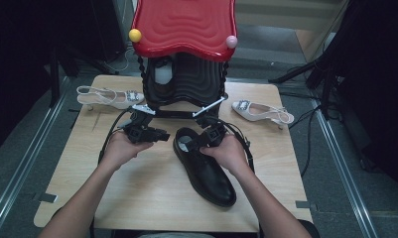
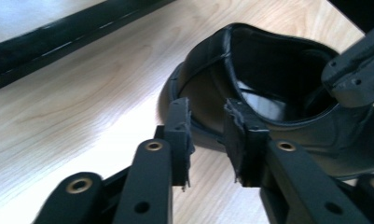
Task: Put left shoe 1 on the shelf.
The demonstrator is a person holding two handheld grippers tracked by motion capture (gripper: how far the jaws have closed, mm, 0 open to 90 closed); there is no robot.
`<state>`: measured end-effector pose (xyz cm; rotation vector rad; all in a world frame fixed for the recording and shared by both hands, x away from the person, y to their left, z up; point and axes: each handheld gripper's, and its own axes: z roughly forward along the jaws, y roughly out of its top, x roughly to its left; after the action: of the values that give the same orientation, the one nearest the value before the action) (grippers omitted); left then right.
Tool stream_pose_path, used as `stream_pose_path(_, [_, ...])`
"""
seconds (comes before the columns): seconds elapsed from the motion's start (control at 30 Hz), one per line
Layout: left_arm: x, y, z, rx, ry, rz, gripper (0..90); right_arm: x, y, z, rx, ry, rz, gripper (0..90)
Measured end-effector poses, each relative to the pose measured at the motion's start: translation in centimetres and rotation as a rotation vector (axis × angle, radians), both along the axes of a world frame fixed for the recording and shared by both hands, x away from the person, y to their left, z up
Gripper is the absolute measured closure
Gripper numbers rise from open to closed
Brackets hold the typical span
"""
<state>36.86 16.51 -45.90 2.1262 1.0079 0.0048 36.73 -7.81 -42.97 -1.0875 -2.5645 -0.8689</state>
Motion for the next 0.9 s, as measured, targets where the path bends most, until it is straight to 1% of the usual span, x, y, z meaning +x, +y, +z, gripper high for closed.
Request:
stream_pose_path(0.03, [0.1,-0.2,0.2,0.005,-0.011,-0.004,76.4,-0.2,-0.2,0.0,0.006,0.004,-0.005,89.9])
stream_pose_path(0.07, [0.2,-0.3,0.4,0.008,-0.017,-0.010,78.2,-0.4,-0.4,0.1,0.012,0.004,-0.004,90.0])
stream_pose_path(0.13, [0.8,-0.6,0.7,0.005,-0.017,-0.021,81.5,-1.0,-0.8,0.2,0.026,0.011,-0.007,90.0])
stream_pose_path(0.17, [1.0,-0.8,0.9,0.010,-0.027,-0.019,83.2,-1.2,-0.9,0.3,0.029,0.012,-0.003,90.0])
stream_pose_path(0.2, [1.3,-1.0,1.0,0.011,-0.033,-0.032,84.9,-1.5,-1.0,0.4,0.030,0.011,-0.003,90.0])
stream_pose_path(0.3, [2.3,-1.4,1.1,-0.002,-0.030,-0.041,89.0,-2.6,-1.4,0.4,0.052,0.005,-0.001,90.0])
stream_pose_path(0.37, [2.9,-1.6,0.9,-0.013,-0.034,-0.032,89.9,-3.3,-1.5,0.2,0.054,0.002,0.006,90.0])
stream_pose_path(0.47, [3.5,-1.8,0.3,-0.043,-0.037,-0.043,90.0,-4.5,-1.5,-0.5,0.053,-0.010,0.020,90.0])
stream_pose_path(0.6, [4.1,-2.1,-0.9,-0.012,-0.042,-0.041,89.8,-6.1,-1.8,-2.0,0.060,-0.002,0.015,90.0])
stream_pose_path(0.67, [4.3,-2.2,-1.4,-0.019,-0.039,-0.039,89.4,-6.7,-1.9,-2.6,0.060,0.000,0.014,90.0])
stream_pose_path(0.7, [4.4,-2.3,-1.6,-0.020,-0.046,-0.044,88.7,-7.1,-1.9,-2.9,0.058,-0.002,0.013,90.0])
stream_pose_path(0.73, [4.5,-2.4,-1.9,-0.014,-0.047,-0.053,88.5,-7.5,-1.8,-3.3,0.054,-0.001,0.014,90.0])
stream_pose_path(0.77, [4.5,-2.5,-2.0,-0.010,-0.052,-0.059,88.2,-7.9,-1.9,-3.9,0.054,0.010,0.011,90.0])
stream_pose_path(0.8, [4.5,-2.6,-2.1,-0.007,-0.062,-0.060,88.5,-8.1,-1.9,-4.2,0.051,0.014,0.011,90.0])
stream_pose_path(0.87, [4.5,-2.5,-2.2,-0.016,-0.054,-0.057,88.7,-8.4,-2.2,-5.2,0.023,0.016,-0.004,90.0])
stream_pose_path(0.9, [4.5,-2.5,-2.2,-0.021,-0.051,-0.057,88.8,-8.4,-2.4,-5.5,0.019,0.015,-0.010,90.0])
